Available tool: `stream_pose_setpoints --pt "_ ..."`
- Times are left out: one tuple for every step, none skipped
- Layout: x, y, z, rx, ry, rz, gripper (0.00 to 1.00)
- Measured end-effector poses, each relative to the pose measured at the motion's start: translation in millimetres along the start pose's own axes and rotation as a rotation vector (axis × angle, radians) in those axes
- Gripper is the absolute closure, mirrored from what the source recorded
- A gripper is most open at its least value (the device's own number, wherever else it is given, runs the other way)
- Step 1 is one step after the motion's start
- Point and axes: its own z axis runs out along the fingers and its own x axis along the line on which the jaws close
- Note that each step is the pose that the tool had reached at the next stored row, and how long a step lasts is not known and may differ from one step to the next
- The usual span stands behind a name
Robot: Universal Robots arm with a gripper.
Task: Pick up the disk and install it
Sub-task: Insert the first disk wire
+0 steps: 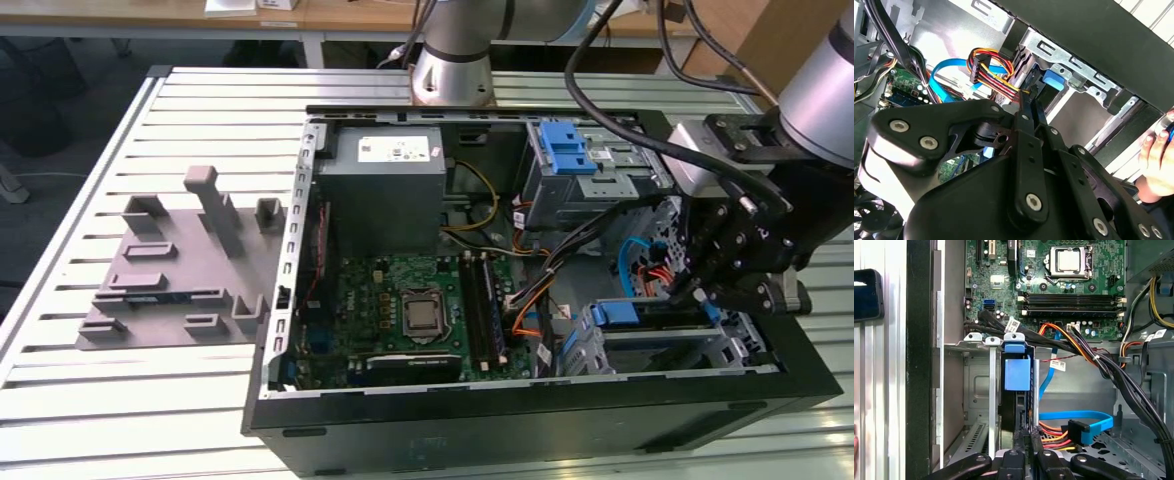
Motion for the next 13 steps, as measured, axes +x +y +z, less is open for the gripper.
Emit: stream_pose_setpoints --pt "0.1 0.0 -0.2 0.0000 0.0002 0.000 0.84" --pt "0.1 0.0 -0.2 0.0000 -0.0001 0.000 0.84" --pt "0.1 0.0 -0.2 0.0000 -0.0002 0.000 0.84" --pt "0.0 0.0 -0.2 -0.0001 -0.0002 0.000 0.84" --pt "0.0 0.0 -0.3 0.0000 -0.0001 0.000 0.84" --pt "0.0 0.0 -0.3 0.0000 0.0000 0.000 0.84" --pt "0.0 0.0 -0.3 0.0000 0.0000 0.001 0.84" --pt "0.0 0.0 -0.3 0.0000 0.0000 0.001 0.84" --pt "0.0 0.0 -0.3 0.0000 0.0002 0.002 0.84" --pt "0.0 0.0 -0.2 0.0000 0.0002 0.002 0.84" --pt "0.0 0.0 -0.1 0.0000 0.0001 0.002 0.84" --pt "0.0 0.0 0.1 0.0000 0.0000 0.002 0.84" --pt "0.0 0.0 0.3 -0.0001 -0.0001 0.002 0.84"
